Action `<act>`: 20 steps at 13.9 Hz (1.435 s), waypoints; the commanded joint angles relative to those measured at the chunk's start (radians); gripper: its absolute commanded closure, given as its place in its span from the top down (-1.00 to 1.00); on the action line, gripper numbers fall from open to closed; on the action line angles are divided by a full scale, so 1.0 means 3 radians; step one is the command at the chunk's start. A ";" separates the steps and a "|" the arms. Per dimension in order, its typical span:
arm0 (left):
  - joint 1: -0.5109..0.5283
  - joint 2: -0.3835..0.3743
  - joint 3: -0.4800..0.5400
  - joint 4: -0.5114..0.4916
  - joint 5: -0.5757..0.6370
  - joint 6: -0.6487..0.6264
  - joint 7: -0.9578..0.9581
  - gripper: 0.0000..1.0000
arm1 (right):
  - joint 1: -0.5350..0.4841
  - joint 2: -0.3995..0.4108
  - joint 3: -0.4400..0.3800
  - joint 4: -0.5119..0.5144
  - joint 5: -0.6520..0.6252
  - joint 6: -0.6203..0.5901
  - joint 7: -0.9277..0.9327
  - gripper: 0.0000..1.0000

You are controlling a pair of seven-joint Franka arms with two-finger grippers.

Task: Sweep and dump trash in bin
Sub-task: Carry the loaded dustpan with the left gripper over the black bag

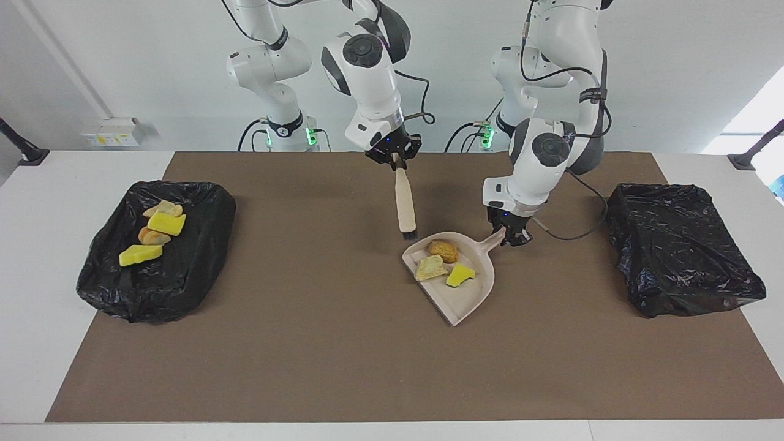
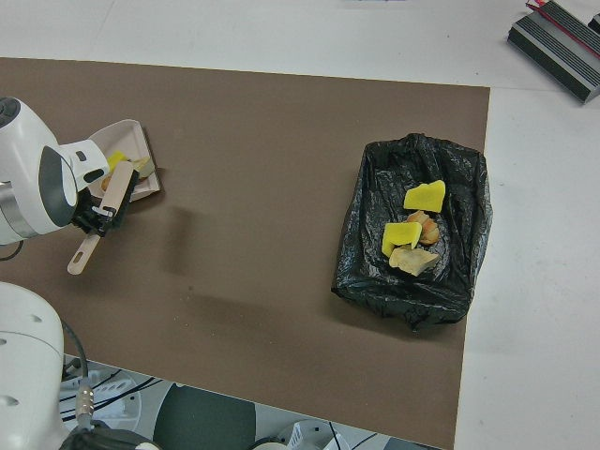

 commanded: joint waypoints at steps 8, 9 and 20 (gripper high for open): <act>0.0765 -0.0479 -0.0005 0.0288 -0.0431 -0.0477 -0.0006 -1.00 | 0.0821 -0.0280 0.0042 -0.0767 -0.0449 0.0577 0.1125 -1.00; 0.0821 -0.0484 0.0005 0.0375 -0.0436 -0.0585 0.0004 -1.00 | 0.0912 -0.0265 0.0042 -0.0839 -0.0495 0.0689 0.1207 -1.00; 0.2395 -0.0449 0.0046 0.1091 -0.0677 -0.1408 0.1420 -1.00 | 0.1215 0.0185 0.0042 -0.0921 -0.0955 0.1110 0.1745 -1.00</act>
